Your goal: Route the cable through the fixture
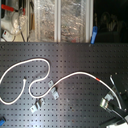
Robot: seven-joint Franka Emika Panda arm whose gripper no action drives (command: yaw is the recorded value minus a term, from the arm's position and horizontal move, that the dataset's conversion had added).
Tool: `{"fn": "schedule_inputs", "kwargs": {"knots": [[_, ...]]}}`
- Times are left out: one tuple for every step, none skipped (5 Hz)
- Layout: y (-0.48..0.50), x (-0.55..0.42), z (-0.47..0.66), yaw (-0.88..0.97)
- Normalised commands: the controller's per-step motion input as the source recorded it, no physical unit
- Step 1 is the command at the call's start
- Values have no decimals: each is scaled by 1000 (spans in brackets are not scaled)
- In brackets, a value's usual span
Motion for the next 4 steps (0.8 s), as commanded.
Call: {"fn": "schedule_inputs", "kwargs": {"knots": [[9,24,1,0],[-61,-165,211,-228],[-136,-167,306,-703],[-107,-29,264,-860]]}}
